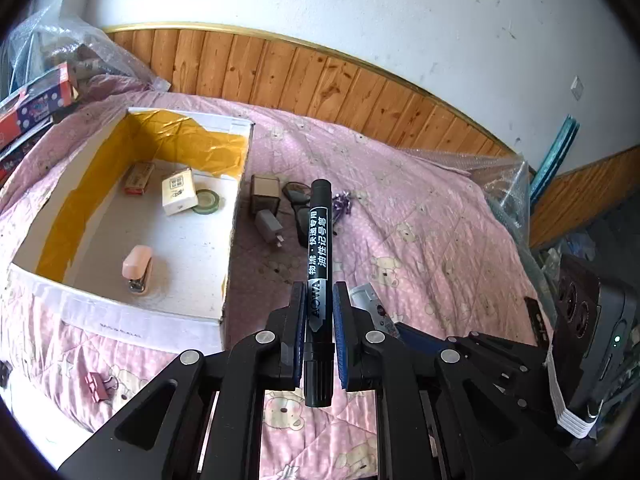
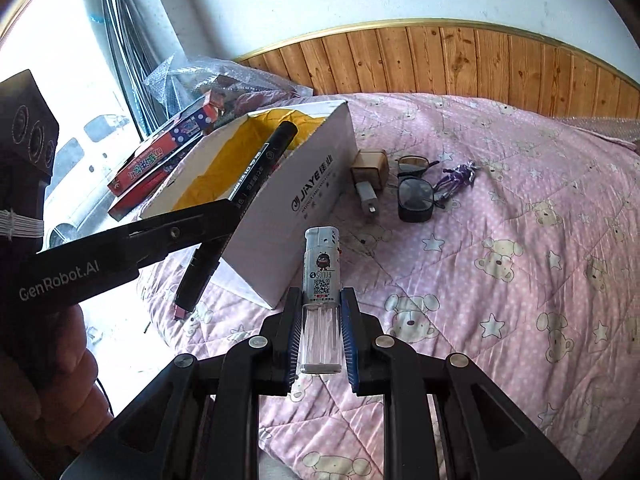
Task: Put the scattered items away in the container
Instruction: 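Carry the marker and lip-gloss tube toward the white box with both tools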
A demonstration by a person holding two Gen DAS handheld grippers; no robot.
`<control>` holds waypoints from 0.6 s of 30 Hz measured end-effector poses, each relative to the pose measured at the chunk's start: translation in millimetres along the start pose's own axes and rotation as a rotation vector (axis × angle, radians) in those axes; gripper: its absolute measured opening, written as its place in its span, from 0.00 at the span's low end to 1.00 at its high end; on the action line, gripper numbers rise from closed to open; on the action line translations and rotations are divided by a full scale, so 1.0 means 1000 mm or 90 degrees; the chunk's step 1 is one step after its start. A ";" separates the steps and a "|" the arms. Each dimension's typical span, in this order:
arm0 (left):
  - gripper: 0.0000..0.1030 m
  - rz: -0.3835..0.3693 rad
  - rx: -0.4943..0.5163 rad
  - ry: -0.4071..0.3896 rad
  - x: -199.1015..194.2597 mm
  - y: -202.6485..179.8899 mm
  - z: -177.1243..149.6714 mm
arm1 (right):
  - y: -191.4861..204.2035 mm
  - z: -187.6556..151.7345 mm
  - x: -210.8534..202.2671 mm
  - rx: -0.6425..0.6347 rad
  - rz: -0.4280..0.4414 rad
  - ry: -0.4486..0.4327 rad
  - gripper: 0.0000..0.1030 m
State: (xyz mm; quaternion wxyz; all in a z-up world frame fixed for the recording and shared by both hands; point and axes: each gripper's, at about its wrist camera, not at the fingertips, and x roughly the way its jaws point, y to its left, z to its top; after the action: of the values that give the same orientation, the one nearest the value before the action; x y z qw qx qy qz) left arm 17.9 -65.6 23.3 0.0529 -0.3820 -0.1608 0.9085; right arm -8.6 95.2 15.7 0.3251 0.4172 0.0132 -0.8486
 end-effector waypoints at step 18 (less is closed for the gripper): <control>0.12 0.011 -0.086 -0.082 -0.069 0.062 0.037 | 0.067 0.050 -0.018 -0.081 0.040 -0.022 0.20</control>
State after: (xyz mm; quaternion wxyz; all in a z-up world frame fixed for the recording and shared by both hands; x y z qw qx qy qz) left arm 41.4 -148.2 73.6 0.0087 -0.3270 -0.2212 0.9187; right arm 1.7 37.3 78.0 0.3779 0.3810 0.0482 -0.8424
